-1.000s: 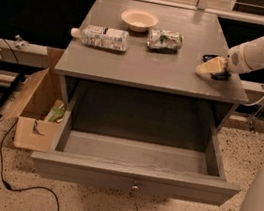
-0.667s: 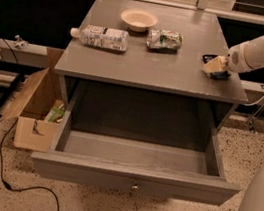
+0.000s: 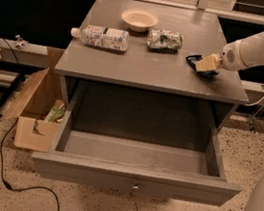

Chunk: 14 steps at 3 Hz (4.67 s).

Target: Place rxbar blueberry into top drawer

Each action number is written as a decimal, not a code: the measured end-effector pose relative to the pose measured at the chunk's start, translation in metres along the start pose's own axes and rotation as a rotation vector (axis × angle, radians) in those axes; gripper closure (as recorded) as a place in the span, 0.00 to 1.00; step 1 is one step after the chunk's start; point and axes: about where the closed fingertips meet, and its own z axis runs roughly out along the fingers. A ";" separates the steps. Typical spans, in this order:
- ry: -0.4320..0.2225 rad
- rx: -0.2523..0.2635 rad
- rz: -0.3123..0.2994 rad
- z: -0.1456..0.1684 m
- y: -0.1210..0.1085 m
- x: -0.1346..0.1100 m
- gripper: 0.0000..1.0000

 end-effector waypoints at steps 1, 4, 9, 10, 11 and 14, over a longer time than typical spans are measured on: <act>-0.039 -0.045 -0.083 -0.027 0.024 -0.007 1.00; -0.053 -0.193 -0.231 -0.085 0.069 0.027 1.00; 0.176 -0.359 -0.427 -0.044 0.161 0.186 1.00; 0.176 -0.359 -0.428 -0.044 0.161 0.186 1.00; 0.158 -0.423 -0.484 -0.025 0.173 0.191 1.00; -0.044 -0.589 -0.610 0.042 0.184 0.177 0.81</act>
Offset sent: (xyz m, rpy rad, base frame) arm -0.1189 0.0029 0.0802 0.0057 -0.1564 0.3275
